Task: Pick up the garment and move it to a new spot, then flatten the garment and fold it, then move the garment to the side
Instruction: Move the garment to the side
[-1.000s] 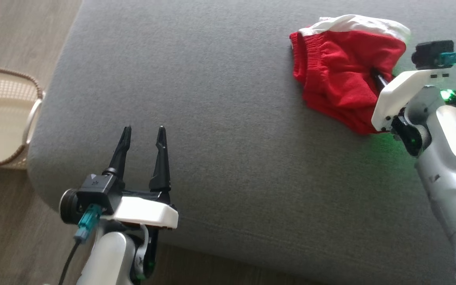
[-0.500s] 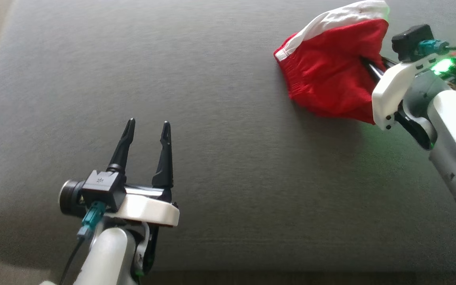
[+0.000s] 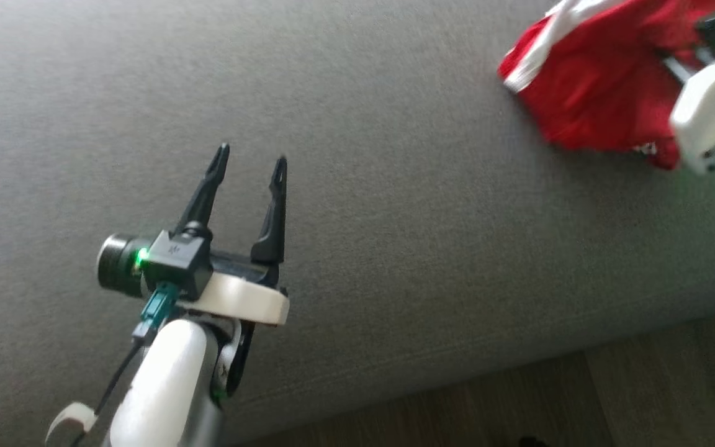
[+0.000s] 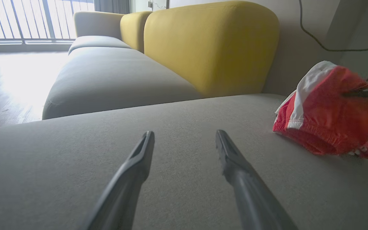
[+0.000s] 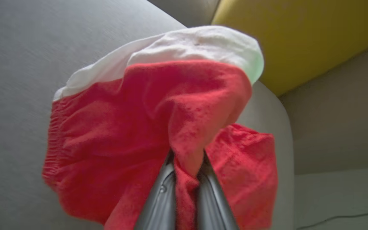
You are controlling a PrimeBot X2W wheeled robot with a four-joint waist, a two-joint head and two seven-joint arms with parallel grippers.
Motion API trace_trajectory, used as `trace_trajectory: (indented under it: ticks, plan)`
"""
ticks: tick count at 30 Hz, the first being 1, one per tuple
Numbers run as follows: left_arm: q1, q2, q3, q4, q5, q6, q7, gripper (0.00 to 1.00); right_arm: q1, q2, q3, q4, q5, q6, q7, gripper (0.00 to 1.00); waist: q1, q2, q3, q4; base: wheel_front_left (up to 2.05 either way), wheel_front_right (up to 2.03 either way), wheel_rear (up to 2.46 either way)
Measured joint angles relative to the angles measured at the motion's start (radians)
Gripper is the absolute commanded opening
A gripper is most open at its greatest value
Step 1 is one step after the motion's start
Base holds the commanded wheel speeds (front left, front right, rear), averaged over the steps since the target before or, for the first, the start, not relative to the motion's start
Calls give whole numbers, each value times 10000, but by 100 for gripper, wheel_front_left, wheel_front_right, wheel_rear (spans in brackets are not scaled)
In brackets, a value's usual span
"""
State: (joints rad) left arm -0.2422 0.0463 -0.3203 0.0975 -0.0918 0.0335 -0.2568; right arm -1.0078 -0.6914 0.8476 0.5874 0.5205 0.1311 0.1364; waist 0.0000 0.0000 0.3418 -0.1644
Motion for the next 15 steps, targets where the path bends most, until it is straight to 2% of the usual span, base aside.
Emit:
trace_trajectory:
  ticks: [5, 15]
  plan:
    - [-616, -8, -151, 67, 299, -174, 0, 100, -360, -399, -19, 332, 65, 2, -520, 0, 0, 0, 644, -426, 0, 0, 0]
    - [-1393, 12, -153, 207, 569, -516, 0, 100, -1888, -681, 19, 1423, -1156, 2, -1450, 0, 0, 0, 1698, -1046, 0, 0, 0]
